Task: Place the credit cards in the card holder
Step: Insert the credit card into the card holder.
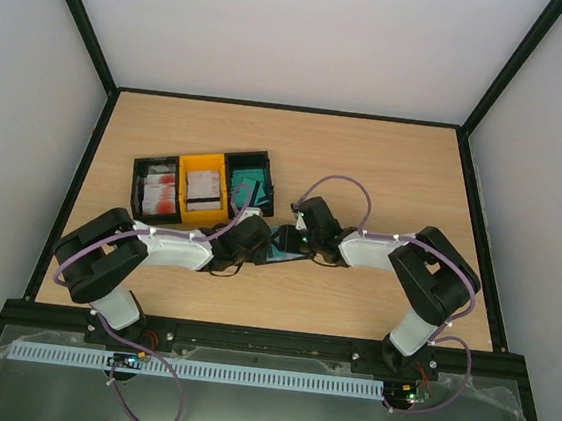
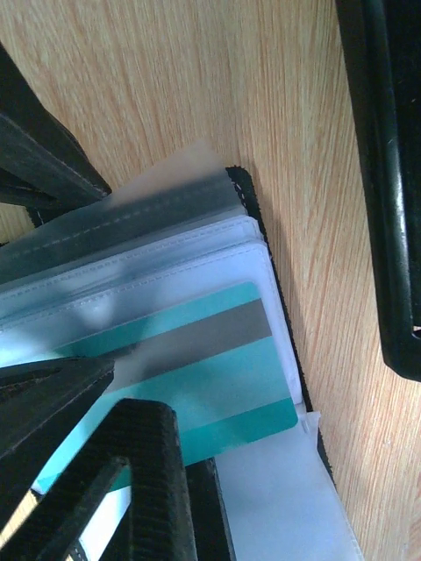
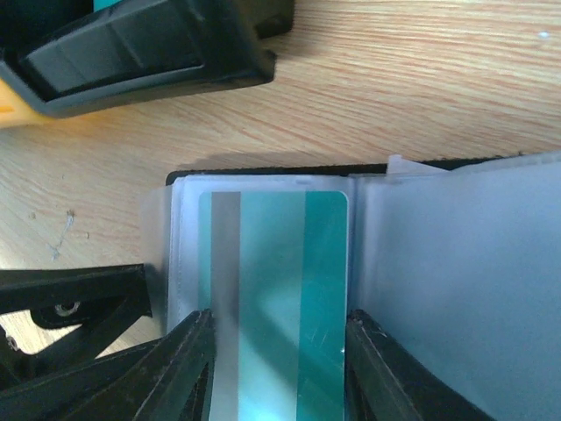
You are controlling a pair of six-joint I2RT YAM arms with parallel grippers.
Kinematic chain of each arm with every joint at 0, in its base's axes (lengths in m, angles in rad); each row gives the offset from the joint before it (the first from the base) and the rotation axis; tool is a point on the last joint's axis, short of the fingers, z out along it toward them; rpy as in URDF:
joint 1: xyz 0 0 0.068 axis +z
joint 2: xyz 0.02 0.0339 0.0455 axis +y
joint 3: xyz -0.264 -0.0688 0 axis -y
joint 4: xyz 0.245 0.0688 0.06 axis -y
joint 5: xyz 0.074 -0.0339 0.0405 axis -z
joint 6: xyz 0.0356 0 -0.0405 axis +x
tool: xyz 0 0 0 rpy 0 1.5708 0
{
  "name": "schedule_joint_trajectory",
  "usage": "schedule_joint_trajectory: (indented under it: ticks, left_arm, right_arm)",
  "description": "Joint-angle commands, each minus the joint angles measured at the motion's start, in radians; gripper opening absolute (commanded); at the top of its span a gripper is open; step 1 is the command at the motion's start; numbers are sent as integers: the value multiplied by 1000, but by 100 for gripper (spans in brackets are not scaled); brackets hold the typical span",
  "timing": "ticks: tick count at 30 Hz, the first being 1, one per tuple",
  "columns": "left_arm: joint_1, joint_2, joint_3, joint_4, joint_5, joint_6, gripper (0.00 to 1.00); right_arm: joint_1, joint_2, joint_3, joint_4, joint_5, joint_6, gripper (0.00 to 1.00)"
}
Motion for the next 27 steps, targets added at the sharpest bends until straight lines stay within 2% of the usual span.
schedule_joint_trajectory:
  ticks: [1, 4, 11, 23, 27]
  left_arm:
    - [6, -11, -24, -6, 16, 9, 49]
    - [6, -17, -31, 5, 21, 8, 49]
    - [6, -30, -41, 13, 22, 11, 46]
    - [5, -14, -41, 20, 45, 23, 44]
    - [6, -10, -40, 24, 51, 25, 44]
  right_arm:
    - [30, 20, 14, -86, -17, 3, 41]
    - [30, 9, 15, -94, 12, 10, 44]
    - [37, -21, 32, -179, 198, 38, 44]
    - [80, -14, 58, -227, 267, 21, 14]
    - [97, -10, 69, -231, 253, 11, 11]
